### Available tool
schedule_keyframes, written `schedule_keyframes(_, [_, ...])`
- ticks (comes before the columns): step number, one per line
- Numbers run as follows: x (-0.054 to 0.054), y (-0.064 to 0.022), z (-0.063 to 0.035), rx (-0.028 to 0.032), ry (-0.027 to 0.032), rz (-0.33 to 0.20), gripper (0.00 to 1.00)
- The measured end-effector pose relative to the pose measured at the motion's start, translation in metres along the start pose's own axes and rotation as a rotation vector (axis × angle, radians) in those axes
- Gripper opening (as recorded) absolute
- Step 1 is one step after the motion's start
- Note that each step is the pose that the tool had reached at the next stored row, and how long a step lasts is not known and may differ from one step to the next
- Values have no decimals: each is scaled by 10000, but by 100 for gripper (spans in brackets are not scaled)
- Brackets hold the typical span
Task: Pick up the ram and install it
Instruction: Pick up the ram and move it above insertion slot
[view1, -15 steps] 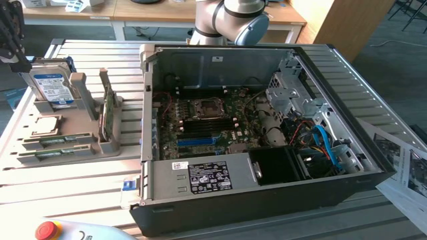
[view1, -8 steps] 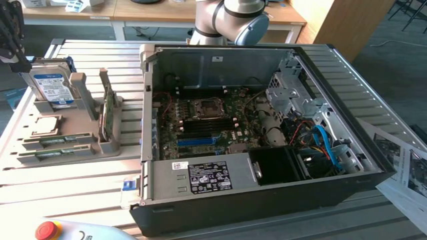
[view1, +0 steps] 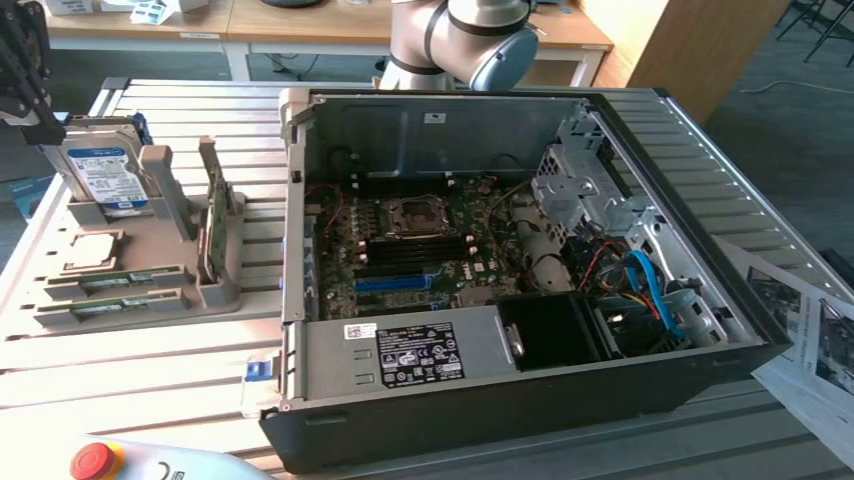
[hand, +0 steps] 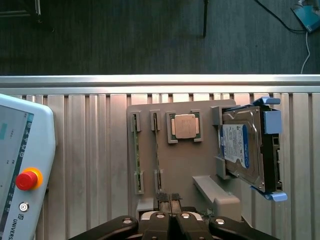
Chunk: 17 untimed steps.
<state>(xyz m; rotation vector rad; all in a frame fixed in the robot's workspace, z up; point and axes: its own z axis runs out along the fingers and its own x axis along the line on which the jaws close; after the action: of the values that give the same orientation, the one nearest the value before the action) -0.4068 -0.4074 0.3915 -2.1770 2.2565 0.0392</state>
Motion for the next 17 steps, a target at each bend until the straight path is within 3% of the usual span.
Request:
schedule_keyframes(4, [0,1,0,5,0,0,10])
schedule_keyframes(12, [0,0,0,111,-3,-72,10])
schedule_keyframes(17, [0,1,0,113,-2,-84,10])
